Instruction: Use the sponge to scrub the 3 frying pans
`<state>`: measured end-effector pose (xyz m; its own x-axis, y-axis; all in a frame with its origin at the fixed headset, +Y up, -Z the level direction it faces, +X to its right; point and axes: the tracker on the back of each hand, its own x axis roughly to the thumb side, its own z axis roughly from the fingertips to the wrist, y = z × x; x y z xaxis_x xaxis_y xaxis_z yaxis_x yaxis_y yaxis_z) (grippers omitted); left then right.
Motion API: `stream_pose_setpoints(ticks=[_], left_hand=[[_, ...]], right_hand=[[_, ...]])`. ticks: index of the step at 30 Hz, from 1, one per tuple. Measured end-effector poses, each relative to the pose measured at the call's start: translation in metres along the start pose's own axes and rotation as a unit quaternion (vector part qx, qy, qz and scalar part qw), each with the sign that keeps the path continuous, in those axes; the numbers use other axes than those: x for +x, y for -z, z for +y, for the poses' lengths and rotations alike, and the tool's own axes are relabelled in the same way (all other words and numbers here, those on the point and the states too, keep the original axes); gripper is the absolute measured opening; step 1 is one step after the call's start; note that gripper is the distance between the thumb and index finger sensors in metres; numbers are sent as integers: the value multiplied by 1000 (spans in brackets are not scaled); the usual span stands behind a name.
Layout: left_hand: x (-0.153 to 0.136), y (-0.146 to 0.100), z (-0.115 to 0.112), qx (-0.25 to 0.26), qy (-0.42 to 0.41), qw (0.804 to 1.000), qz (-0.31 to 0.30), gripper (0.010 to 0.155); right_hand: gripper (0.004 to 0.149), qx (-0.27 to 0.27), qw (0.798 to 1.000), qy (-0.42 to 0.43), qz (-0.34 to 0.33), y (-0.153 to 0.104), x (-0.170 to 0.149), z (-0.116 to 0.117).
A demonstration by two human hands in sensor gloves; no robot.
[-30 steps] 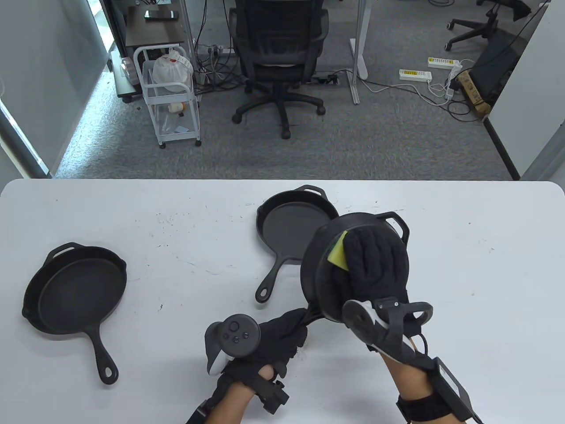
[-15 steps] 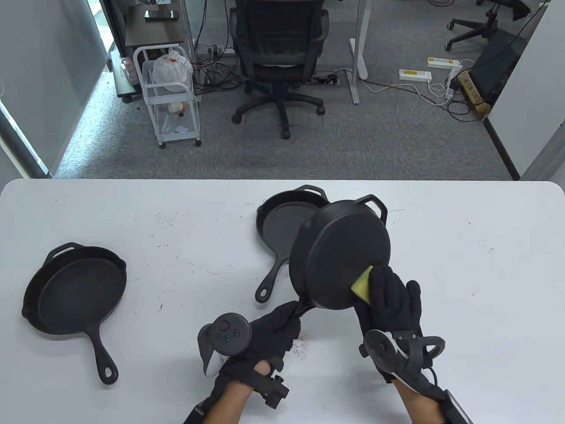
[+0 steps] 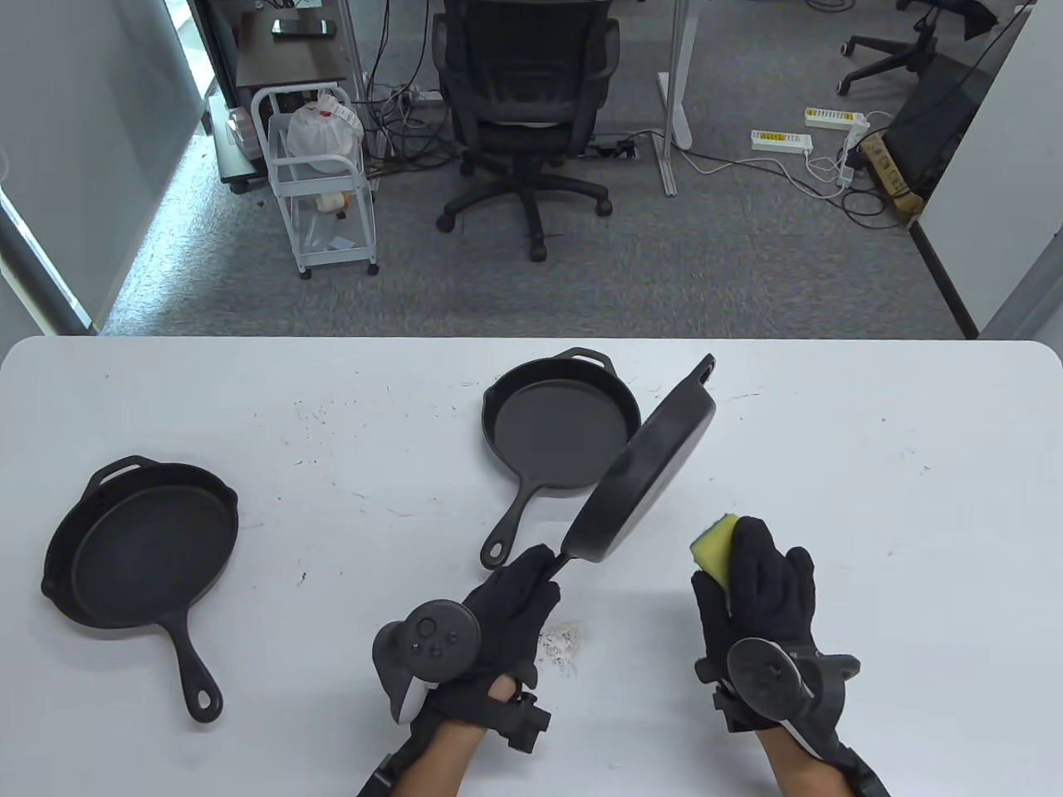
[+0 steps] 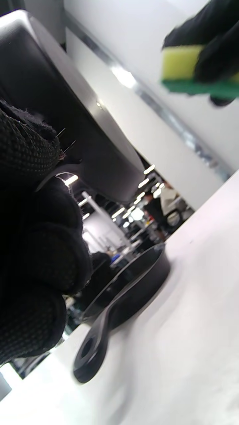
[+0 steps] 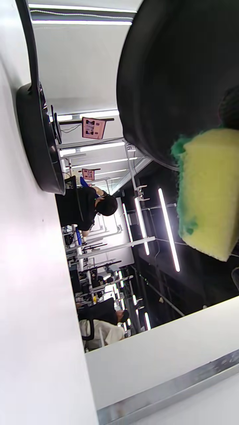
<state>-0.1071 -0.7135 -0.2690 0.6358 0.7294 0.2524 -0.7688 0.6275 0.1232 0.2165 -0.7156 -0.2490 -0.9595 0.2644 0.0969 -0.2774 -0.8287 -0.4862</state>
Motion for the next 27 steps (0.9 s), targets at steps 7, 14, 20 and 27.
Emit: stream_pose_setpoints(ticks=[7,14,20,27], left_hand=[[-11,32,11,32,146,988,44,60],[-18,83,4,-20,213,973,83,62],[-29,113,-14,-49,261,958,106,62],[-41,132,-31,-70,299,944,122,63]], right_hand=[[74,15,999,27,22,0,-15,-4],[74,26,999,34,4,1,-10,-2],[74,24,999,31,-9,-1,-6,-3],[75,31,999,34,-22,-1,-3,-3]])
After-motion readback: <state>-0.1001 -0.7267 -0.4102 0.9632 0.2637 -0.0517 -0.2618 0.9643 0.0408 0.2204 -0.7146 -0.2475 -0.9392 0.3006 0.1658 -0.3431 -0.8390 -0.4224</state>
